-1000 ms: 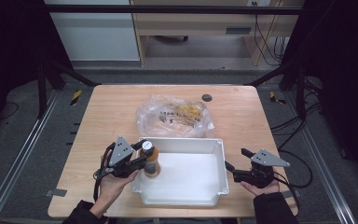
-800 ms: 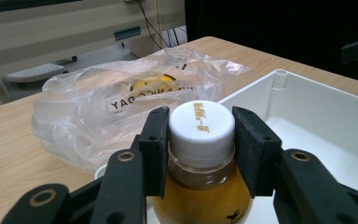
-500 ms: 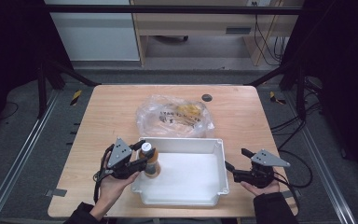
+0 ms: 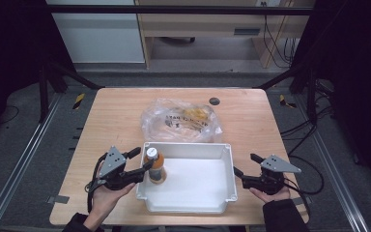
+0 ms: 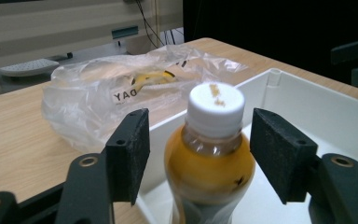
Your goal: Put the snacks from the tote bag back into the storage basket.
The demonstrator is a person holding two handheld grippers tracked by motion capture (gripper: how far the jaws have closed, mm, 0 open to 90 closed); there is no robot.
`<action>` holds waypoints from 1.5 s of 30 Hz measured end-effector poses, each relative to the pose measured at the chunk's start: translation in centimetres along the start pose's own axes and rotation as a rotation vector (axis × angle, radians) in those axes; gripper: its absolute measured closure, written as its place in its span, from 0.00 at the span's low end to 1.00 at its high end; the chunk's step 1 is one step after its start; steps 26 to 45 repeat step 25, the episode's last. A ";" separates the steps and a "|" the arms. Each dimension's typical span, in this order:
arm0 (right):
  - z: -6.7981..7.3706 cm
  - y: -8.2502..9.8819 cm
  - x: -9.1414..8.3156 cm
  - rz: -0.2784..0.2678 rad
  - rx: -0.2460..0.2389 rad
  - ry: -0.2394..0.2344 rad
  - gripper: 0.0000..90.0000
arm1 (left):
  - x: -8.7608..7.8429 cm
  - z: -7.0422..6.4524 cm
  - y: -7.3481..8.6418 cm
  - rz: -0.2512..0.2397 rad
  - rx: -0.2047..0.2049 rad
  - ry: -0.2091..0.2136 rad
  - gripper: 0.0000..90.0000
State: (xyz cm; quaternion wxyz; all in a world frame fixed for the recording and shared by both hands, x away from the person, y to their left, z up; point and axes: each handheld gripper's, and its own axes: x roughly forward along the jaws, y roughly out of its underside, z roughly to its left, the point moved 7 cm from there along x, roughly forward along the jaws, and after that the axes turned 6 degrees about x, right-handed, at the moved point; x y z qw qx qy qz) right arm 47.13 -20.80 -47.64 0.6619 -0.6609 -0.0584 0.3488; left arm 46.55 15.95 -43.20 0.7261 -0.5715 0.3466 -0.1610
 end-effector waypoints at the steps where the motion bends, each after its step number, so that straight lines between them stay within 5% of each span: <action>1: 0.0 0.0 0.0 0.000 0.001 0.000 0.19 | -0.2 0.2 0.2 0.001 -0.003 -0.001 0.41; 15: -0.1 0.0 0.0 0.003 0.006 0.010 0.19 | -2.9 4.2 4.1 0.032 -0.067 -0.074 0.35; 22: -0.2 0.1 0.0 0.008 0.004 0.016 0.18 | -2.6 6.1 6.5 0.078 -0.090 -0.133 0.34; 45: -0.2 0.1 0.0 0.006 0.003 0.016 0.18 | -2.5 6.3 6.8 0.086 -0.090 -0.142 0.34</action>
